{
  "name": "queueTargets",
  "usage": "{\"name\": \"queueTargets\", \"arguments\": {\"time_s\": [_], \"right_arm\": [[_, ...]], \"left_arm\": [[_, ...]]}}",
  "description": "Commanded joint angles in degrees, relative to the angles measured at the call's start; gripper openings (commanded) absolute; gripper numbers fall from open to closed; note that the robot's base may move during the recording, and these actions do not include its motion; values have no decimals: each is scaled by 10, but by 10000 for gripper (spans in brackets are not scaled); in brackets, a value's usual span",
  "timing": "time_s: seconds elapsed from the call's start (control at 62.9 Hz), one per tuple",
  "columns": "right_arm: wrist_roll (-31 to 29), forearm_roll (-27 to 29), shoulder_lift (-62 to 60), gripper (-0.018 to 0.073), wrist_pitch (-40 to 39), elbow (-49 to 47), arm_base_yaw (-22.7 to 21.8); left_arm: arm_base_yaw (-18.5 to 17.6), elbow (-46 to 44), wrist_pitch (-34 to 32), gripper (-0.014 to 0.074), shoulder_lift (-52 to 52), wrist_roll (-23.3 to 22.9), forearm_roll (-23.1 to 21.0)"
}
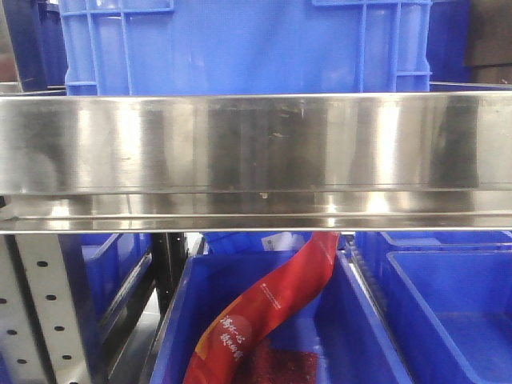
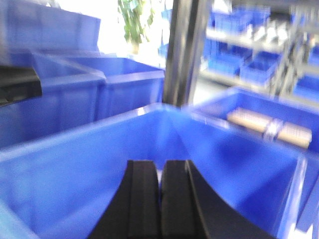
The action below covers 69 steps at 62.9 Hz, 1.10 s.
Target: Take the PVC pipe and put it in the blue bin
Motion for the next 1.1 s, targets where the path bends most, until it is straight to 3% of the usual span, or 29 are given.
{"name": "queueTargets", "arguments": {"time_s": [0.0,0.35,0.731,1.081], "right_arm": [[-4,-5,-20,-162,11,-4,0],[-4,-5,-102,-162,2,52,0],[-2,-5,-237,-162,-54,173,0],[-2,-5,-306,-162,-53,242,0]], "left_arm": [[-4,-6,6,-111,-21,0,1],[-42,18,55,-111,-89,0,3],[-42,128,51,-111,-200,0,3],[-42,190,66,-111,-292,0,3]]}}
